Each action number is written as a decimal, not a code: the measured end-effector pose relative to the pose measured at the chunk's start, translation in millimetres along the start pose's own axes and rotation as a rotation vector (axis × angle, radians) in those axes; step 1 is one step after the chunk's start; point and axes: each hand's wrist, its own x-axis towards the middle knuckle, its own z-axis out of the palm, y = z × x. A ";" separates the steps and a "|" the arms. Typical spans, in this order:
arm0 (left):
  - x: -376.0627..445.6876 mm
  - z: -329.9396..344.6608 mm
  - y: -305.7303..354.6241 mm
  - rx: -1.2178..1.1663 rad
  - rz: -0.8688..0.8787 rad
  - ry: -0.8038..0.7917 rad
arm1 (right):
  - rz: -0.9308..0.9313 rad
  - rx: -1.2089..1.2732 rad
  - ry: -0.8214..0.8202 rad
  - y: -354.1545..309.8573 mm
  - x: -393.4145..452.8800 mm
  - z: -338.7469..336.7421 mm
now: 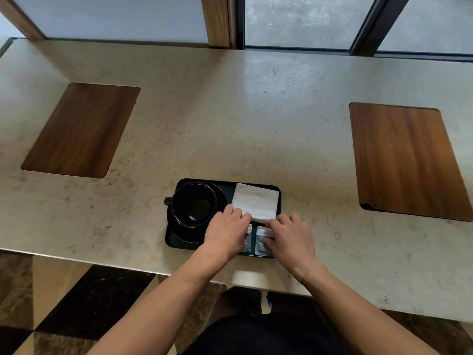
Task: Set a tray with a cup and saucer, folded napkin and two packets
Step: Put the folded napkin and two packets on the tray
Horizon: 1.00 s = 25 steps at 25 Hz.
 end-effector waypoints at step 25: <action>-12.3 -19.1 -16.0 -0.267 0.009 0.156 | 0.025 0.177 0.190 5.3 -4.7 -29.3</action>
